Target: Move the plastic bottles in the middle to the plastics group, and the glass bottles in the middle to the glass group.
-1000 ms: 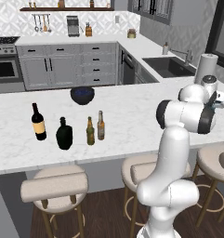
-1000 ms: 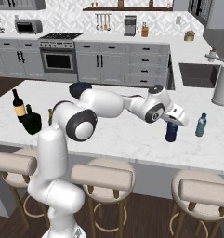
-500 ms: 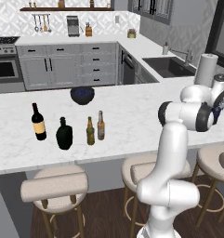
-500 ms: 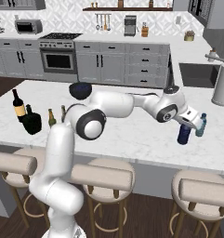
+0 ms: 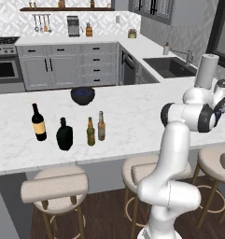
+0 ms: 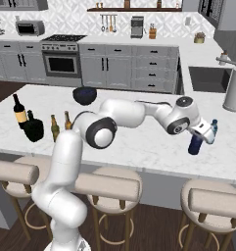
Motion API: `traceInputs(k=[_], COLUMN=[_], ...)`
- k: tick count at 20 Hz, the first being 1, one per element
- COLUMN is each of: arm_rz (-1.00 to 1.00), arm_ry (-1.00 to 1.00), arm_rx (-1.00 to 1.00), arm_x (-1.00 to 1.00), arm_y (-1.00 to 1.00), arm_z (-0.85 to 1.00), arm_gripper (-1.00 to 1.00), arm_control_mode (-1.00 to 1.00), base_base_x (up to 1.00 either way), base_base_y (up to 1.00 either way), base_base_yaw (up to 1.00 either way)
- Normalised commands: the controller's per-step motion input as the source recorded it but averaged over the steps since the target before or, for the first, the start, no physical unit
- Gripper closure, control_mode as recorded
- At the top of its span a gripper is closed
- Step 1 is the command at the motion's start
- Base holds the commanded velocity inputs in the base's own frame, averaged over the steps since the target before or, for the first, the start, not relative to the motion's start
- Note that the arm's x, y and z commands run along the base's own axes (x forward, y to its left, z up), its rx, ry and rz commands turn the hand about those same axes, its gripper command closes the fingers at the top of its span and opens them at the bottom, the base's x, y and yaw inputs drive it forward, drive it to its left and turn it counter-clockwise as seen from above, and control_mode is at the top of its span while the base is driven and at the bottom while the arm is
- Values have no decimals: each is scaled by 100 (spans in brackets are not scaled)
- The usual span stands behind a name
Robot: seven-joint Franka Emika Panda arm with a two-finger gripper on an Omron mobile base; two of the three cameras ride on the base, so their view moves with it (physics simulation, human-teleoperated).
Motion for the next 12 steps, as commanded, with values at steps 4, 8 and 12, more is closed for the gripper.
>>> traceInputs(k=[4,8,12], arm_rz=[-2,-5,-7], arm_ry=[-15,-9,-2], arm_rx=[-2,-5,-5], arm_x=[0,-1,-6], arm_y=[-7,-21,-31], arm_z=[-20,-13,0], arm_gripper=[100,100,100], arm_control_mode=[-100,-100,-100], base_base_x=[0,0,0], base_base_y=[0,0,0], base_base_yaw=[0,0,0])
